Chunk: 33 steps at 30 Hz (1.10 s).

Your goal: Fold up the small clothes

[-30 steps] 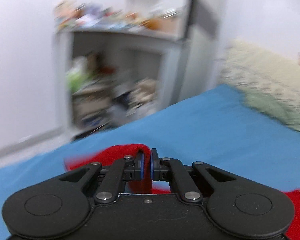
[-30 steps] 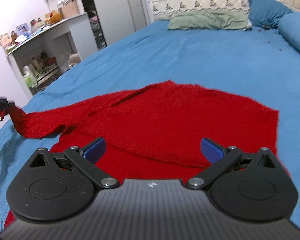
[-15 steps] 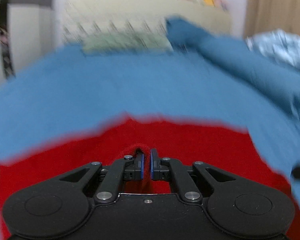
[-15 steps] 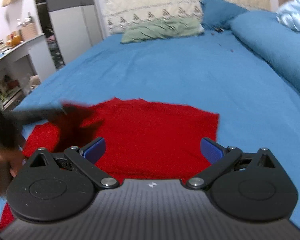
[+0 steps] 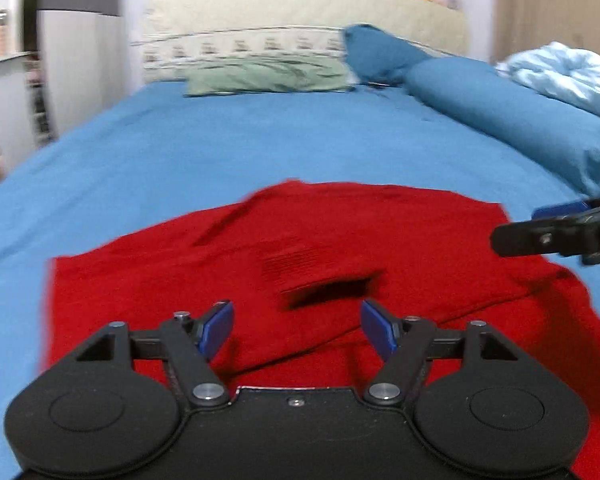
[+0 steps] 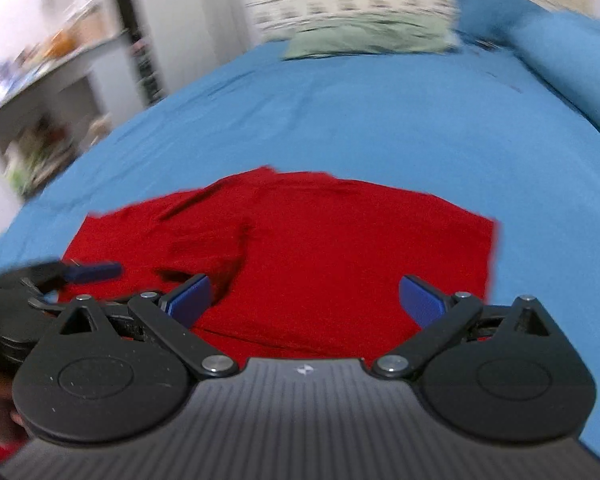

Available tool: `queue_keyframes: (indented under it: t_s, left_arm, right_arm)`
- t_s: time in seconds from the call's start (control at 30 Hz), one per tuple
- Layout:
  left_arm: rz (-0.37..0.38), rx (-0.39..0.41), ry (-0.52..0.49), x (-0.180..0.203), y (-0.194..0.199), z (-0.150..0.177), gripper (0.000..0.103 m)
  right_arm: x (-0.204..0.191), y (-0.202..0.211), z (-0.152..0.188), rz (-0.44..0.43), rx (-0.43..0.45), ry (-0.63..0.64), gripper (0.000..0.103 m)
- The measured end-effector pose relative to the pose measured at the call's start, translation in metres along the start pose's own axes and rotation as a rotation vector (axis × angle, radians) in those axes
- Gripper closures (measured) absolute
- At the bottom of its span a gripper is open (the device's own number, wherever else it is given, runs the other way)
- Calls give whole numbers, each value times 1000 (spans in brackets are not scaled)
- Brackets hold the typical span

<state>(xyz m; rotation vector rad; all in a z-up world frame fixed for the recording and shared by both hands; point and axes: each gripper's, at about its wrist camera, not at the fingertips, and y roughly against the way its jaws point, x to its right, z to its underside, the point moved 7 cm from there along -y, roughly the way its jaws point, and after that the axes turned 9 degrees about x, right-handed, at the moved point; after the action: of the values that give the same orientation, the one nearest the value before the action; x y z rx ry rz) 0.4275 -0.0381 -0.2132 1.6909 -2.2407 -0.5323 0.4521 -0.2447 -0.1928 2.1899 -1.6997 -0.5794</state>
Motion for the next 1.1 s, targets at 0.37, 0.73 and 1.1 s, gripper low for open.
queue_keyframes:
  t_s: [0.37, 0.73, 1.1]
  left_arm:
    - [-255, -44, 84, -80, 36, 38, 28]
    - [-283, -57, 147, -96, 44, 50, 29]
    - [-283, -62, 191, -102, 35, 59, 29]
  right_arm:
    - [-103, -88, 26, -104, -5, 575, 28]
    - [-126, -102, 31, -99, 53, 756, 81]
    - [3, -68, 50, 157, 18, 79, 78]
